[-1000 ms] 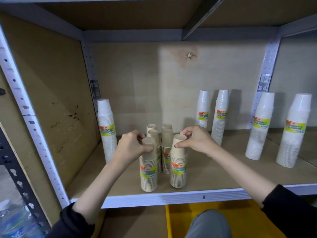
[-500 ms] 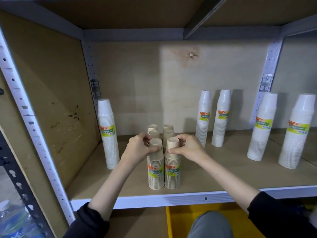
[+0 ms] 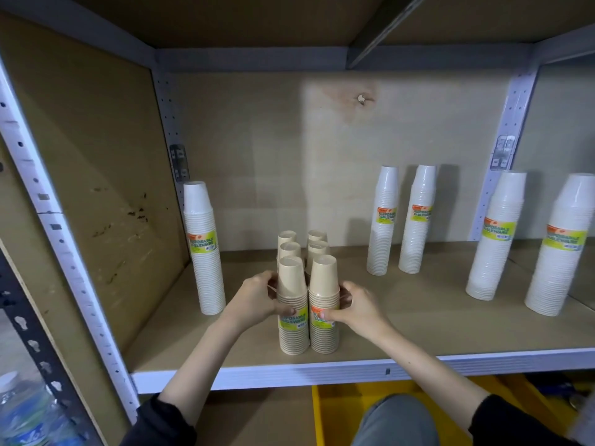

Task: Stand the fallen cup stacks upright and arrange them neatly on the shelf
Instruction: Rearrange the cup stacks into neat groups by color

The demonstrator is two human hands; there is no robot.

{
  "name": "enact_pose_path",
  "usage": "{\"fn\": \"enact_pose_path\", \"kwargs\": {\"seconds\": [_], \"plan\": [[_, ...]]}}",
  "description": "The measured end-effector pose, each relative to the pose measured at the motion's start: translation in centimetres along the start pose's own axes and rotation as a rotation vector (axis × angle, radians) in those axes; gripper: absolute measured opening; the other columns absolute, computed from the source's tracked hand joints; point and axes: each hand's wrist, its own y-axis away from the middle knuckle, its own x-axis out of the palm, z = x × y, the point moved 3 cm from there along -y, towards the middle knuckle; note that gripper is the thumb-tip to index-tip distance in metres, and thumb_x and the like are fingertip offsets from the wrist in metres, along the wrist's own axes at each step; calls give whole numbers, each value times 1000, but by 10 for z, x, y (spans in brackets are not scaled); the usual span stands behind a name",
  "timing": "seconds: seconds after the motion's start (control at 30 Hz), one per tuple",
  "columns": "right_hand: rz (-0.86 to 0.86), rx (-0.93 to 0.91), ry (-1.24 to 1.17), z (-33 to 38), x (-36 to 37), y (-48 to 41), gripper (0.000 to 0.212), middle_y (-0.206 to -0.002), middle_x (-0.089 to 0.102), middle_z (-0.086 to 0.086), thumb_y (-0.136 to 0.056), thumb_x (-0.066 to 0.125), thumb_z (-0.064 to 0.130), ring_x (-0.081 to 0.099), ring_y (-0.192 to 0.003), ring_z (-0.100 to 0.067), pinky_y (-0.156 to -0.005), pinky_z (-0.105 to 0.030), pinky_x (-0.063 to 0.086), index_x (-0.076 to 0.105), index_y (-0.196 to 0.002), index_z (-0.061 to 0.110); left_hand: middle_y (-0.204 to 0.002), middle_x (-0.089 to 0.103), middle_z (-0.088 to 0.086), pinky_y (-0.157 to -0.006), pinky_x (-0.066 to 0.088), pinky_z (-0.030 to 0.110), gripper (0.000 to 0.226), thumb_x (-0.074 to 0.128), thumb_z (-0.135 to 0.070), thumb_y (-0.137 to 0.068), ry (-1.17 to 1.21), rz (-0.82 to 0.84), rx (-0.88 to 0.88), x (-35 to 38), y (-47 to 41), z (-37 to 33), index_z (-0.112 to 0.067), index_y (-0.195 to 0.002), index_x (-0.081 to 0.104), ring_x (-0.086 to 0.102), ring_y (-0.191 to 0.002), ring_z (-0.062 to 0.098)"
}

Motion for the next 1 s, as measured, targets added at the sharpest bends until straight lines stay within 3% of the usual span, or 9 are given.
{"fn": "enact_pose_path", "kwargs": {"seconds": [0.1,0.27,0.5,0.67,0.8,0.93,1.0], "plan": [[-20,-8,5,0,0,-1,54,-108,69,-6,-62,82,25,64,-93,-18,-81,-29,53,60,-109,9,-89,58,-2,-56,38,9,56,85,-20,-61,7,-50,-1,3,1,0,-7,-108,58,53,-79,11],[-40,-9,-13,-3,0,-4,55,-107,69,-6,-61,83,24,63,-91,-16,-78,-27,52,61,-109,10,-90,58,-1,-68,43,24,53,85,-25,-59,-13,-156,-40,7,4,1,-7,-101,59,55,-81,14],[-30,-15,-24,-6,0,-6,53,-104,69,-3,-60,83,25,61,-84,-11,-71,-21,48,62,-106,12,-101,63,6,-68,42,24,54,84,-28,-60,-37,-226,-38,12,8,-2,-7,-104,59,55,-82,14],[10,-11,-27,-8,0,-7,54,-110,67,-5,-63,81,25,60,-88,-11,-75,-22,48,59,-111,11,-104,61,8,-73,46,27,57,85,-26,-60,-49,-192,-40,12,8,-2,-5,-106,58,53,-83,15],[56,6,19,-7,0,-10,53,-110,66,-7,-64,80,27,62,-97,-19,-82,-31,51,58,-109,10,-107,57,7,-78,48,29,62,85,-27,-60,-89,-120,-54,8,7,-3,-6,-109,55,52,-86,15],[100,3,54,-7,-3,-11,48,-107,68,-9,-63,81,26,59,-87,-15,-73,-28,47,60,-103,11,-113,56,6,-83,47,31,65,84,-31,-62,-189,-45,-59,2,7,-6,-8,-114,53,53,-92,19],[131,-6,108,-8,-7,-11,53,-111,67,-11,-64,81,22,57,-86,-14,-75,-26,46,60,-110,8,-116,57,7,-86,46,31,64,82,-29,-64,-250,-6,-63,-6,5,-8,-8,-117,54,56,-101,23]]}}
